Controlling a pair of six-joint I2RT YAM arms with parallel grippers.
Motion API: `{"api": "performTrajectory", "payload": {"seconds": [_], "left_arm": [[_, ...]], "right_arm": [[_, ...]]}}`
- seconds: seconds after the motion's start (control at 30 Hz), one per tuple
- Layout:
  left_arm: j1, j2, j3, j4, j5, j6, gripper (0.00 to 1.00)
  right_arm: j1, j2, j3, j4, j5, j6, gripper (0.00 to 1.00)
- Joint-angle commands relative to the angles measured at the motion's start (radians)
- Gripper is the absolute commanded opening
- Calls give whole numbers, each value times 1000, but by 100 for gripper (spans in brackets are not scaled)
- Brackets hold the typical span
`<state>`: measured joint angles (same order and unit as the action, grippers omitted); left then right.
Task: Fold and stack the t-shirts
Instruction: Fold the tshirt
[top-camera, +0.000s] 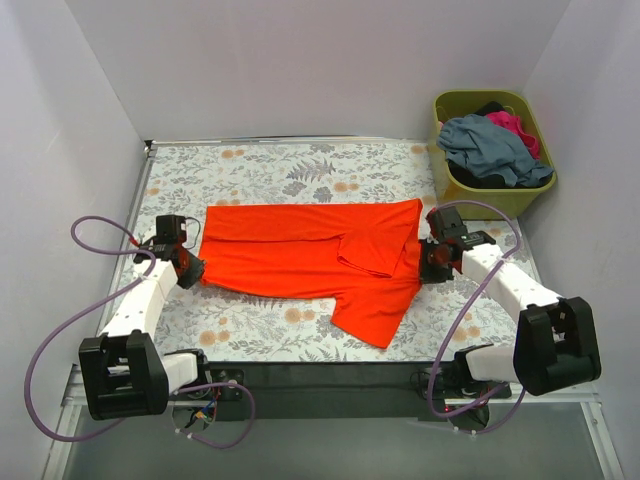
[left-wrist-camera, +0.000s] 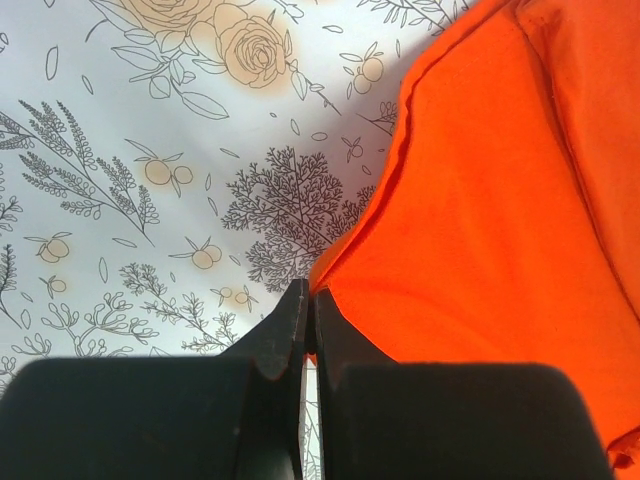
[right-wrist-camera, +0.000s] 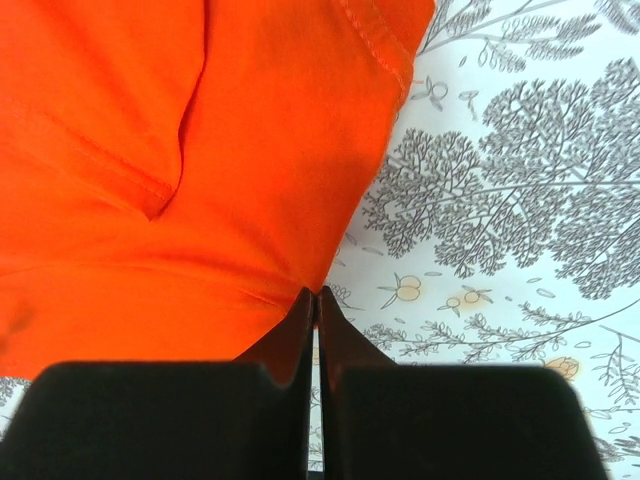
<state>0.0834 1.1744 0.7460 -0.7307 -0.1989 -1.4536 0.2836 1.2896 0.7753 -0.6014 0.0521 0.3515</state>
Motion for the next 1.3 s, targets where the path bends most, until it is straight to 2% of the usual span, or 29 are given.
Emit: {"api": "performTrajectory", "payload": {"seconds": [0.0, 0.53, 0.77, 0.97, 1.27], "left_arm": [[9, 8, 45, -21, -36, 16, 0], [61, 1, 87, -38, -16, 38, 0], [61, 106, 124, 25, 52, 64, 0], [61, 194, 187, 45, 65, 82, 0], [73, 286, 225, 71, 53, 82, 0]], "right_arm": [[-21, 16, 64, -23, 25, -32, 1], [-57, 82, 150, -34, -34, -71, 1], [-58, 166, 243, -50, -81, -86, 2], [-66, 232, 343, -75, -89, -103, 2], [-116, 298, 390, -81, -90, -120, 1]]}}
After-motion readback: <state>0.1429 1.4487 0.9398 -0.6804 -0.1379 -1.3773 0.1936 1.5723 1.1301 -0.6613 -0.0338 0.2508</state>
